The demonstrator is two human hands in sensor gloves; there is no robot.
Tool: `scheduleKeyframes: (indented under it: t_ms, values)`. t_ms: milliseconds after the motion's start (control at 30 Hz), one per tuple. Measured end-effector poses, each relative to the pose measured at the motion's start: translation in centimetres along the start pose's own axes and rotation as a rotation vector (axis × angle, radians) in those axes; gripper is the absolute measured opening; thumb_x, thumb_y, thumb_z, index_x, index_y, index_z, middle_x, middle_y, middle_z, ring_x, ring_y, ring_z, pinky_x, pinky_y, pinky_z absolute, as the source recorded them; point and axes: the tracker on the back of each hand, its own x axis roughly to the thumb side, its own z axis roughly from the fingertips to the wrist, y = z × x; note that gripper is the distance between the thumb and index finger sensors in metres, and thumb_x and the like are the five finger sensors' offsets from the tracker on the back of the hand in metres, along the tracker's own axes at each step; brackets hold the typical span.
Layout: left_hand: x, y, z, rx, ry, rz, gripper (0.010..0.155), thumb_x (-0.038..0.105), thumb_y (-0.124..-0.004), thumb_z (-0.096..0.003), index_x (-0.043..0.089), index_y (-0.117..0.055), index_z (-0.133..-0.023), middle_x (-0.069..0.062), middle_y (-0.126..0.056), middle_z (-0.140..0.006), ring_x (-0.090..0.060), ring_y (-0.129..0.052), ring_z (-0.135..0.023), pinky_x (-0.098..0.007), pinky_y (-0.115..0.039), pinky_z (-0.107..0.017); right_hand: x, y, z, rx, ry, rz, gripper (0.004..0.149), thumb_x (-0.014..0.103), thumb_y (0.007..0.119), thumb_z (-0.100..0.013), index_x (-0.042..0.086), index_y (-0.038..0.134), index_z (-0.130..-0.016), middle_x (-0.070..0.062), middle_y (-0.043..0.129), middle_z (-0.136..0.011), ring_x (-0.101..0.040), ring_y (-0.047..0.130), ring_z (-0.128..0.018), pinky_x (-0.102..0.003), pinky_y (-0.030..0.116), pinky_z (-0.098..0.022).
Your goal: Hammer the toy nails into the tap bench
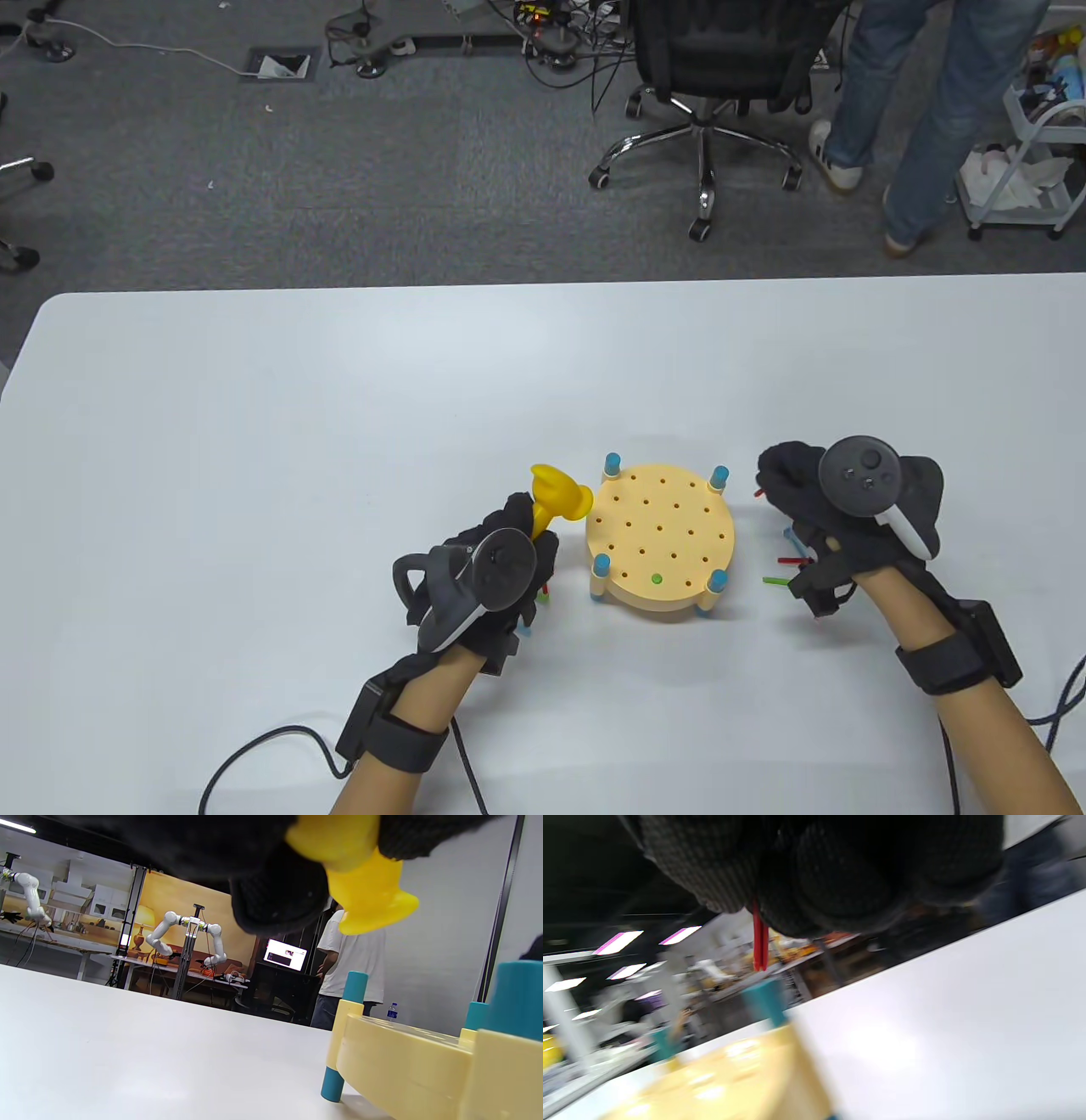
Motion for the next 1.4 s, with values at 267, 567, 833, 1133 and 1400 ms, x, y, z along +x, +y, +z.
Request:
scheduleKeyframes:
  t_ms: [267, 567, 833, 1133, 1400]
  values:
    - [0.7, 0.0, 0.3, 0.018, -0.046, -0.048, 0.064, 0.054, -0.069, -0.0374, 0.017, -0.067, -0.09, -0.004, -0.099, -0.054, -0.014, -0.092, -0.01, -0.034, -0.081, -0.012, 6.5, 4.6, -0.3, 0.203, -0.221, 0.254, 0.041, 0.039, 0.081, -0.039, 0.023, 0.086, -0.077, -0.001, 0.098, -0.058, -0.016, 0.099, -0.039, -0.037, 0.086, -0.038]
    - [0.5, -0.2, 0.2, 0.016, -0.045, -0.04, 0.064, 0.054, -0.069, -0.0375, 0.017, -0.067, -0.09, -0.005, -0.099, -0.055, -0.014, -0.092, -0.011, -0.034, -0.081, -0.012, 7.6, 5.4, -0.4, 0.24, -0.248, 0.392, 0.041, 0.039, 0.081, -0.039, 0.022, 0.087, -0.076, -0.001, 0.099, -0.057, -0.016, 0.099, -0.038, -0.037, 0.086, -0.037]
    - [0.7, -0.2, 0.3, 0.007, -0.051, -0.046, 0.064, 0.054, -0.069, -0.0375, 0.017, -0.067, -0.09, -0.004, -0.099, -0.055, -0.014, -0.092, -0.011, -0.034, -0.081, -0.012, 8.2, 5.9, -0.2, 0.239, -0.271, 0.433, 0.041, 0.039, 0.081, -0.038, 0.022, 0.087, -0.075, -0.001, 0.099, -0.057, -0.016, 0.099, -0.038, -0.037, 0.086, -0.037]
    - [0.9, -0.2, 0.3, 0.015, -0.073, -0.046, 0.064, 0.054, -0.069, -0.0373, 0.018, -0.067, -0.09, -0.005, -0.099, -0.055, -0.014, -0.093, -0.011, -0.034, -0.081, -0.012, 8.1, 5.4, 0.0, 0.291, -0.266, 0.433, 0.053, 0.049, 0.075, -0.039, 0.024, 0.082, -0.085, -0.005, 0.097, -0.066, -0.02, 0.098, -0.047, -0.04, 0.083, -0.043]
    - [4.4, 1.5, 0.4, -0.005, -0.248, -0.015, 0.063, 0.052, -0.074, -0.0382, 0.022, -0.069, -0.093, -0.005, -0.101, -0.061, -0.016, -0.096, -0.021, -0.036, -0.082, -0.019, 0.3, 2.6, -0.4, -0.116, 0.052, 0.116, 0.071, 0.049, 0.072, -0.041, 0.013, 0.062, -0.102, -0.016, 0.081, -0.091, -0.031, 0.089, -0.068, -0.045, 0.076, -0.051]
